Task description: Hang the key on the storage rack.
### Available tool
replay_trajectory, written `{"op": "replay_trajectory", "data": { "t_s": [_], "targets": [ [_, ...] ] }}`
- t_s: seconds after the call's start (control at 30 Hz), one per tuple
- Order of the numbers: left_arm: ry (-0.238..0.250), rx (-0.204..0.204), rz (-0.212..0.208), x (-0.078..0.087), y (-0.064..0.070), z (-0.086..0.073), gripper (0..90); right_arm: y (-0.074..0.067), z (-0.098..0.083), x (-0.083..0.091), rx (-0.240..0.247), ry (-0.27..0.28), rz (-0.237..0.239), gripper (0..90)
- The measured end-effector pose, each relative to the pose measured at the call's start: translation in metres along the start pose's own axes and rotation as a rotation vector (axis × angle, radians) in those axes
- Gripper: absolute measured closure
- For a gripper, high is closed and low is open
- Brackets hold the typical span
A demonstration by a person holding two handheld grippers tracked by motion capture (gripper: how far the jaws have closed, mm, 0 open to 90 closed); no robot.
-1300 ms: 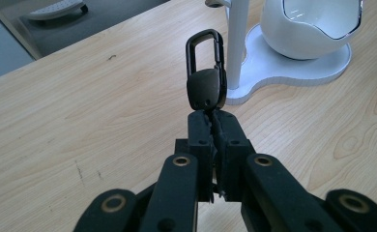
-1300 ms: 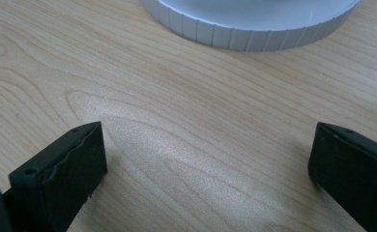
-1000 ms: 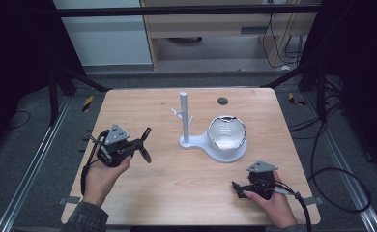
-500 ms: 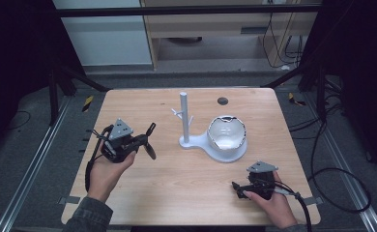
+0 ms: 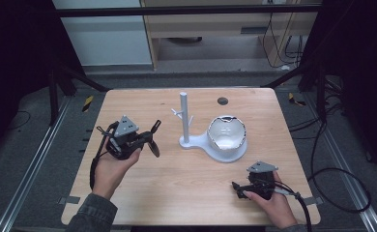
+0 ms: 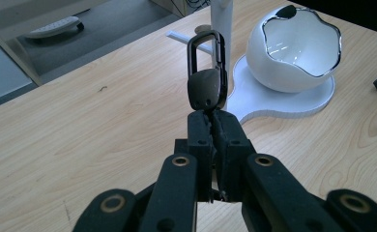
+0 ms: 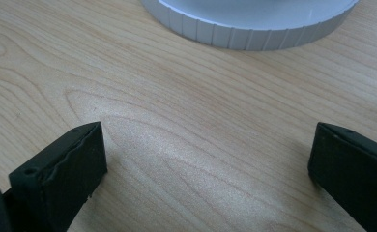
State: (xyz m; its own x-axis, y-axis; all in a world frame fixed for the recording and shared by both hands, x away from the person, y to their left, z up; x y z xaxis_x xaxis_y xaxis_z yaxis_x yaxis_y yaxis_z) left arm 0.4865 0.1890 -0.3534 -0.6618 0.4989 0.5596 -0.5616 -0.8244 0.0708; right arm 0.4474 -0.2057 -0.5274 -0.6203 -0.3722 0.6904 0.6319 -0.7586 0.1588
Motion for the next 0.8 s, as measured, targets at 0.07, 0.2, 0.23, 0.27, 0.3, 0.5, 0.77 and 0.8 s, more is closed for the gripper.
{"op": "replay_trajectory", "data": {
  "t_s": [0.07, 0.2, 0.23, 0.27, 0.3, 0.5, 0.77, 0.8],
  "targets": [
    [0.003, -0.001, 0.000, -0.001, 0.001, 0.002, 85.6, 0.000, 0.000, 0.000, 0.001, 0.000, 0.000, 0.5],
    [0.011, 0.001, -0.005, -0.003, 0.004, 0.005, 85.6, 0.000, 0.000, 0.000, -0.002, -0.001, -0.001, 0.5],
    [0.009, -0.002, -0.004, -0.004, 0.005, 0.006, 85.6, 0.000, 0.000, 0.000, -0.002, -0.001, -0.001, 0.5],
    [0.003, -0.008, -0.006, -0.004, 0.005, 0.006, 85.6, 0.000, 0.000, 0.000, -0.002, -0.001, 0.000, 0.5],
    [0.002, -0.010, -0.004, -0.005, 0.006, 0.007, 85.6, 0.000, 0.000, 0.000, 0.000, -0.001, 0.000, 0.5],
    [0.010, -0.007, -0.008, -0.008, 0.010, 0.009, 85.6, 0.000, 0.000, 0.000, 0.000, -0.001, 0.001, 0.5],
    [0.015, -0.019, -0.013, -0.010, 0.015, 0.017, 85.6, 0.000, 0.000, 0.000, 0.000, 0.000, 0.001, 0.5],
    [0.018, -0.020, -0.012, -0.011, 0.016, 0.018, 85.6, 0.000, 0.000, 0.000, 0.001, 0.000, 0.001, 0.5]
  ]
}}
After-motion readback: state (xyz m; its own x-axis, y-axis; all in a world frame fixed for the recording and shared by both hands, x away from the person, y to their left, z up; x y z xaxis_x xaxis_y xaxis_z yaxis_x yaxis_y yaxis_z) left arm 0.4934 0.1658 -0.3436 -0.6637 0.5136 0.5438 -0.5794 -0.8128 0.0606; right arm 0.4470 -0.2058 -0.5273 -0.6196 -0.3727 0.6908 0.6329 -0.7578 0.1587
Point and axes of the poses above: each handheld gripper's, and its own axes: x roughly backward along the jaws, z roughly out of its top, y roughly to its right, the point moved 2 cm from there along -x, roughly forward along the jaws, and after that the axes turned 12 degrees about x, right-handed, at the moved point
